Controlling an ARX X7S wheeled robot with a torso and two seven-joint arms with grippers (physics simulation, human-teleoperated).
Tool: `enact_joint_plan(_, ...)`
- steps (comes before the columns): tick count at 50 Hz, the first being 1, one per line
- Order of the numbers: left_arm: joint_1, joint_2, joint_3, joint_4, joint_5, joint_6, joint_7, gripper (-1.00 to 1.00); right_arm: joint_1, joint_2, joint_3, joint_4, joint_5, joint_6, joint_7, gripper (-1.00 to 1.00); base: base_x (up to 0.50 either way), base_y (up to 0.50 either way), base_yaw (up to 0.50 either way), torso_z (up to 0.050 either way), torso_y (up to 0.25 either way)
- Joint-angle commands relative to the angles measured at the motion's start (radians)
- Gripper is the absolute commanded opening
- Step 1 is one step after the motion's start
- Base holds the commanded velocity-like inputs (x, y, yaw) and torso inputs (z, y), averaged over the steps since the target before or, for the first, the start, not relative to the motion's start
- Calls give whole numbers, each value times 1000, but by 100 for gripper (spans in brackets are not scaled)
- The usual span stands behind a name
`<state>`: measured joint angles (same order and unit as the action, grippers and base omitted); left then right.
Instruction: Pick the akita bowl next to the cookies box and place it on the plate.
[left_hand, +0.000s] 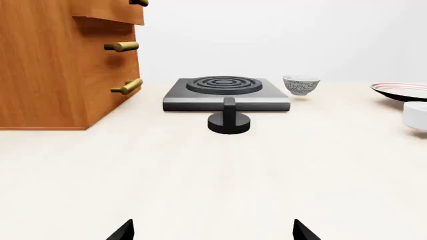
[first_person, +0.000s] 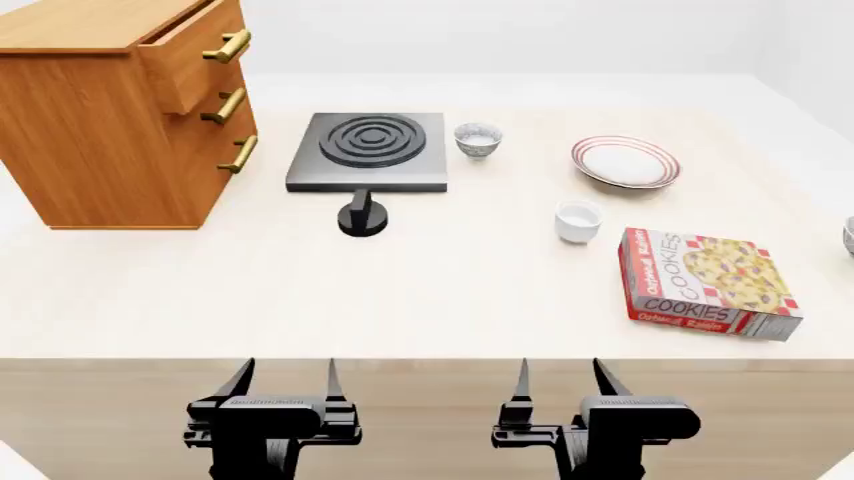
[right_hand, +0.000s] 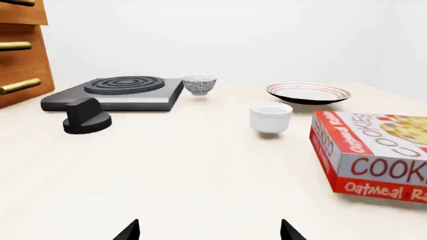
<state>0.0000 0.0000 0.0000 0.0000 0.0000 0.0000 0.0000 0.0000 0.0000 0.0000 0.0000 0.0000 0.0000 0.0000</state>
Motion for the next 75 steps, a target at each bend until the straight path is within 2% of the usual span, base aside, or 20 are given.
enact_joint_plan(1,3,-16,17,11,-12,5,-24,100,-3,17,-19,-7,7,-10,25,100,0,0,0,0,0)
enact_joint_plan(3,5,-24,29,18,-15,9,-36,100,2,29,-27,-15,12,3,32,100,0,0,0,0,0)
enact_joint_plan(4,4,-27,31,18,-19,8,-43,100,6,36,-38,25,16,-57,19,100,0,0,0,0,0)
enact_joint_plan(6,2,-33,36,16,-25,7,-52,100,9,41,-44,44,20,-73,25,100,0,0,0,0,0)
enact_joint_plan(9,11,-43,47,37,-19,11,-68,100,-24,37,-47,-68,36,21,53,100,0,0,0,0,0)
enact_joint_plan(12,24,-53,58,72,-3,19,-85,100,-21,43,-57,-75,42,23,62,100,0,0,0,0,0)
enact_joint_plan(21,102,-83,68,333,50,-54,-133,100,-48,59,-57,-167,75,11,94,100,0,0,0,0,0)
enact_joint_plan(24,134,-87,77,444,67,-103,-141,100,-82,86,-75,-281,67,54,87,100,0,0,0,0,0)
enact_joint_plan(25,143,-90,80,472,67,-107,-141,100,-77,91,-77,-220,95,-96,45,100,0,0,0,0,0)
enact_joint_plan(26,155,-91,82,516,68,-129,-140,100,-73,92,-70,-179,105,-126,41,100,0,0,0,0,0)
enact_joint_plan(27,162,-92,83,540,70,-139,-142,100,-102,90,-64,-318,109,24,84,100,0,0,0,0,0)
enact_joint_plan(29,176,-97,86,583,72,-148,-145,100,-88,93,-58,-199,134,-117,42,100,0,0,0,0,0)
enact_joint_plan(31,191,-98,81,631,64,-169,-147,100,-146,106,-70,-499,128,168,105,100,0,0,0,0,0)
enact_joint_plan(33,198,-101,83,657,63,-176,-149,100,-154,111,-72,-601,134,215,118,100,0,0,0,0,0)
enact_joint_plan(40,193,-107,85,639,42,-175,-156,100,-148,120,-63,-598,185,216,110,100,81,0,0,0,0)
enact_joint_plan(75,199,-150,106,646,9,-162,-201,100,-164,152,-103,-522,179,110,134,100,500,0,0,0,0)
